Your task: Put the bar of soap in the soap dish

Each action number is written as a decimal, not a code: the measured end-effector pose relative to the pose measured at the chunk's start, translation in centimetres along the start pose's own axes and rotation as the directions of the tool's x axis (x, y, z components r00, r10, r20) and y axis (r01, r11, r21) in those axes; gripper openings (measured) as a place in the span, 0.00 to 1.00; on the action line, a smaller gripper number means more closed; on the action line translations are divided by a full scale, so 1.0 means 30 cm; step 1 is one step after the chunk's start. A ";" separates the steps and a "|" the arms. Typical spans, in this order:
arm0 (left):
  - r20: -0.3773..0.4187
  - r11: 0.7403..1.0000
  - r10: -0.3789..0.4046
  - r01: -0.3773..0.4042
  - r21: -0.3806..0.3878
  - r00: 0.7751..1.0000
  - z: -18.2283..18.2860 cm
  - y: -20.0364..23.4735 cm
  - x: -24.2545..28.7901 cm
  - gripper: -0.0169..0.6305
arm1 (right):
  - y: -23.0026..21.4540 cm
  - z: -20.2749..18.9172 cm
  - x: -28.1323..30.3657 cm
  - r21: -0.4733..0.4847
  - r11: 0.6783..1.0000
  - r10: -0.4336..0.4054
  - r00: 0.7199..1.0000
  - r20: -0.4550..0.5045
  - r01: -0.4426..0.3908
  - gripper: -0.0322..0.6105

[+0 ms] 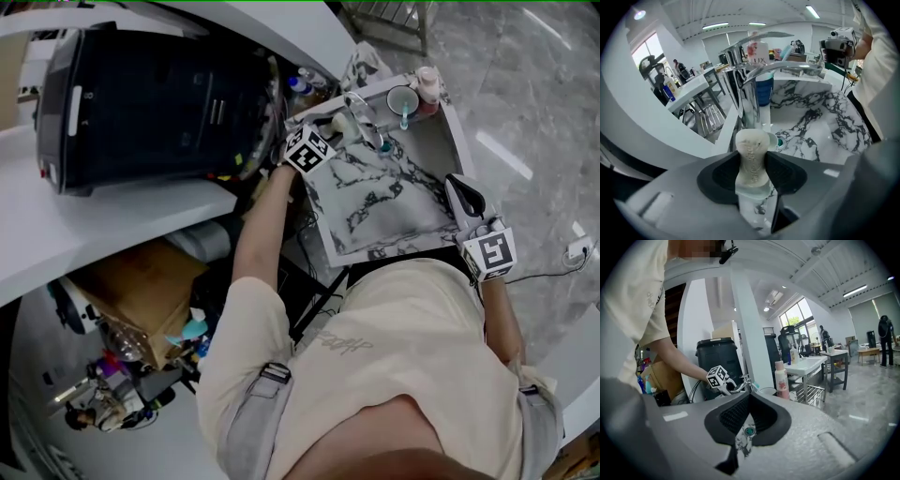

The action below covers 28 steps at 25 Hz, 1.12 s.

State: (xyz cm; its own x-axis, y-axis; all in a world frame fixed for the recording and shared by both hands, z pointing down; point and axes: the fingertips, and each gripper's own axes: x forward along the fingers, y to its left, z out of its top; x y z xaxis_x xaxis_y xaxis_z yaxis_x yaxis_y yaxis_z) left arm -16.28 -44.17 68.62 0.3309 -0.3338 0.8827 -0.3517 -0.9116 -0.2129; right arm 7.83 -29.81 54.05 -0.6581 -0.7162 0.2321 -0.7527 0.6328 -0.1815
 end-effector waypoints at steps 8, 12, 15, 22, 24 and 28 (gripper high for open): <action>-0.129 0.993 -0.065 0.076 0.088 0.990 -0.032 0.014 0.085 0.33 | -0.041 -0.011 -0.024 0.026 0.999 -0.039 0.999 -0.006 0.039 0.05; -0.171 0.987 -0.133 0.147 0.069 0.976 -0.041 -0.010 0.116 0.33 | -0.052 -0.009 -0.023 0.038 0.998 -0.052 0.999 0.001 0.052 0.05; -0.165 0.984 -0.139 0.155 0.084 0.976 -0.026 -0.012 0.129 0.33 | -0.060 -0.004 -0.021 0.047 0.997 -0.054 0.999 0.004 0.054 0.05; -0.132 0.994 -0.067 0.078 0.082 0.989 0.006 0.005 0.073 0.33 | -0.068 0.013 0.002 0.040 0.999 -0.033 0.999 -0.002 0.033 0.05; -0.094 0.996 -0.048 0.054 0.064 0.994 0.022 0.005 0.040 0.35 | -0.062 0.022 0.012 0.035 0.999 -0.023 1.000 -0.004 0.023 0.05; -0.015 0.999 0.020 -0.020 0.027 1.000 0.040 0.003 -0.046 0.35 | -0.027 0.059 0.040 -0.008 1.000 0.007 1.000 0.001 -0.007 0.05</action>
State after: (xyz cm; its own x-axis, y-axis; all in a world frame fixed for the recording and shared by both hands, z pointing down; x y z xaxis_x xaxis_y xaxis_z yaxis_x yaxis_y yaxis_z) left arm -15.71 -44.08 66.90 0.3109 -0.3485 0.8842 -0.3341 -0.9110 -0.2416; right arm 7.62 -31.70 52.79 -0.6634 -0.7120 0.2298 -0.7479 0.6402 -0.1755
